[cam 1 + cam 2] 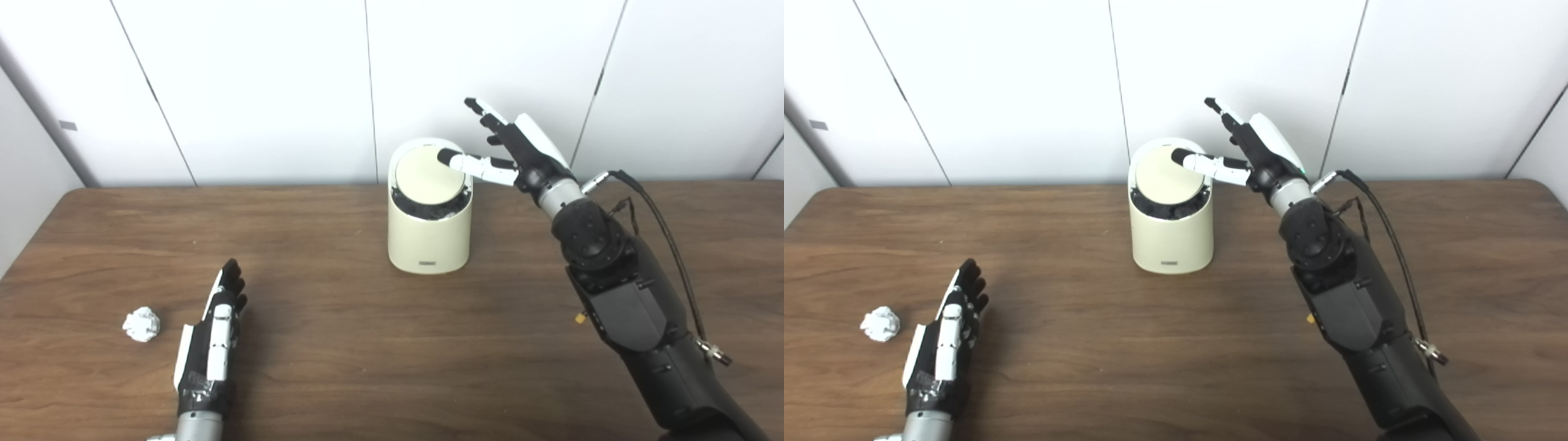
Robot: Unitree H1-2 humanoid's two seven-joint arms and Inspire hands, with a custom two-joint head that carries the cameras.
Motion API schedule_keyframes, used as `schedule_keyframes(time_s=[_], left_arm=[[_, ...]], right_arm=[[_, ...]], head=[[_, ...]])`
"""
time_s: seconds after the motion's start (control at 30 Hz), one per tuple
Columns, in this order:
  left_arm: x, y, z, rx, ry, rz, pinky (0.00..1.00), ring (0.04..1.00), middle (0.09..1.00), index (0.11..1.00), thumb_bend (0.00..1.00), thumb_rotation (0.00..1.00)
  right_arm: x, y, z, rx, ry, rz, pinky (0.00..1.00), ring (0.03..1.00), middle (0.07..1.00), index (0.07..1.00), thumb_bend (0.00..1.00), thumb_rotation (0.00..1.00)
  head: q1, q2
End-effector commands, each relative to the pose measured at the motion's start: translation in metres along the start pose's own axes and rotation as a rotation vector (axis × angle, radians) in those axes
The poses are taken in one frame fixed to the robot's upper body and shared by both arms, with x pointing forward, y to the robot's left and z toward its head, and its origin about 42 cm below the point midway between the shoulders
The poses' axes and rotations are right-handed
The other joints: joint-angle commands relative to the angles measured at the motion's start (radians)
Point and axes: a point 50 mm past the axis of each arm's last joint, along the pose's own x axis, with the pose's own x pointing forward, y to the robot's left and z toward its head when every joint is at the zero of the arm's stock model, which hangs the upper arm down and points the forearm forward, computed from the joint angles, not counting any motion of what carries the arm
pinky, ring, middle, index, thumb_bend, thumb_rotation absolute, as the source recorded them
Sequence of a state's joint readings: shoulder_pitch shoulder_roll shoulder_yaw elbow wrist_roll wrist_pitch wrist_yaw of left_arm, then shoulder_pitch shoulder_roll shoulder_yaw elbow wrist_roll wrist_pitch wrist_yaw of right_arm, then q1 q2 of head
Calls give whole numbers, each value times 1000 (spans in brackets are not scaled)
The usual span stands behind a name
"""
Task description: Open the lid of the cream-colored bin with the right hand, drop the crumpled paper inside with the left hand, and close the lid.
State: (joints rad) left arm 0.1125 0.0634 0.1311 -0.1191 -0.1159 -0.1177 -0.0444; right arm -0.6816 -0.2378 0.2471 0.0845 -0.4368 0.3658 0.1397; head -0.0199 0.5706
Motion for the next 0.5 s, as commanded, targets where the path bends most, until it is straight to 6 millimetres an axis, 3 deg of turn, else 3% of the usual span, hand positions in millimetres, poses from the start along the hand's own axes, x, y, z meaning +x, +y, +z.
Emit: schedule_keyframes(time_s=[0.0, 0.2, 0.47], left_arm=[[-3, -7, -14, -24, 26, -4, 1000, 1000, 999, 994, 371, 974], [-3, -9, -14, -29, 32, -2, 1000, 1000, 1000, 999, 365, 983], [-2, -11, -16, -26, 34, 0, 1000, 1000, 1000, 1000, 361, 996]], right_arm=[[13, -19, 31, -55, -108, -47, 905, 966, 975, 968, 686, 652], [17, -16, 38, -104, -114, -39, 864, 954, 967, 973, 744, 597], [24, -14, 45, -137, -134, -29, 863, 964, 973, 983, 724, 523]], head=[[0, 1], [-5, 2], [0, -6]])
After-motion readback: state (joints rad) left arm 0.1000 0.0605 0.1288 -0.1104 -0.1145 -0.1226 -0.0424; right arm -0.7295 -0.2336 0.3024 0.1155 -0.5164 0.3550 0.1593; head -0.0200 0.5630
